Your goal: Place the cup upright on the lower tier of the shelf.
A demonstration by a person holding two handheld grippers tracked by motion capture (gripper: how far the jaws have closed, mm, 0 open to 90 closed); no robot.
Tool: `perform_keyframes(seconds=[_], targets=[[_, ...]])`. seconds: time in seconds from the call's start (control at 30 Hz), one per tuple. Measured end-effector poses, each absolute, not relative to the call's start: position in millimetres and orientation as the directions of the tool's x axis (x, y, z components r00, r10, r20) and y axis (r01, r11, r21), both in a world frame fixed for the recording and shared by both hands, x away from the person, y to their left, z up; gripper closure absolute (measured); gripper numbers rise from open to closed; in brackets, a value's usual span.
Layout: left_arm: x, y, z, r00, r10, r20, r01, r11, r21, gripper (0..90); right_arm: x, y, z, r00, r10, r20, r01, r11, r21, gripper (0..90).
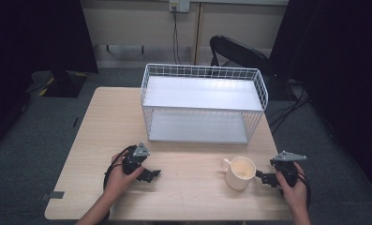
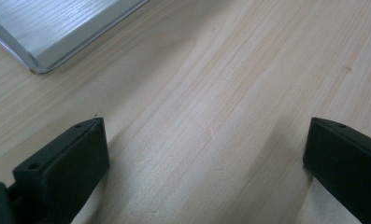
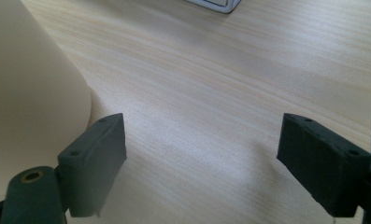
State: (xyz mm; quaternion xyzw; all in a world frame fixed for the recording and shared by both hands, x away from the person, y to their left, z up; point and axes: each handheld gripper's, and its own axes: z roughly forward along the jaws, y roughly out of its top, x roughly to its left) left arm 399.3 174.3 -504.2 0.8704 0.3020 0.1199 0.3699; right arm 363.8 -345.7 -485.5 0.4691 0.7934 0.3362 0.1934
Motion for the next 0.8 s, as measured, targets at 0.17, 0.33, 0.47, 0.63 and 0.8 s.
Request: perform_keyframes(seconds=[0.17, 0.33, 0.47, 0.63, 0.8], targets=[[399, 174, -504, 0.789, 0.614, -0.014, 0.437, -0.545, 0.716, 0.0, 362, -349, -480, -0.481, 0.877, 0.024, 0.615, 0.318, 0.722, 14.9], [399, 174, -504, 0.789, 0.614, -0.012, 0.435, -0.546, 0.716, 0.0, 361, -350, -480, -0.497, 0.868, 0.017, 0.626, 0.345, 0.699, 15.0], [400, 174, -504, 0.79, 0.613, -0.011, 0.434, -0.547, 0.716, 0.0, 361, -351, -478, -0.498, 0.867, 0.025, 0.631, 0.342, 0.696, 14.9], [399, 174, -504, 0.79, 0.613, -0.011, 0.435, -0.547, 0.716, 0.0, 360, -352, -468, -0.491, 0.87, 0.031, 0.626, 0.328, 0.707, 15.0], [399, 174, -504, 0.79, 0.614, -0.011, 0.435, -0.546, 0.716, 0.0, 361, -351, -461, -0.485, 0.873, 0.041, 0.634, 0.319, 0.705, 15.0]])
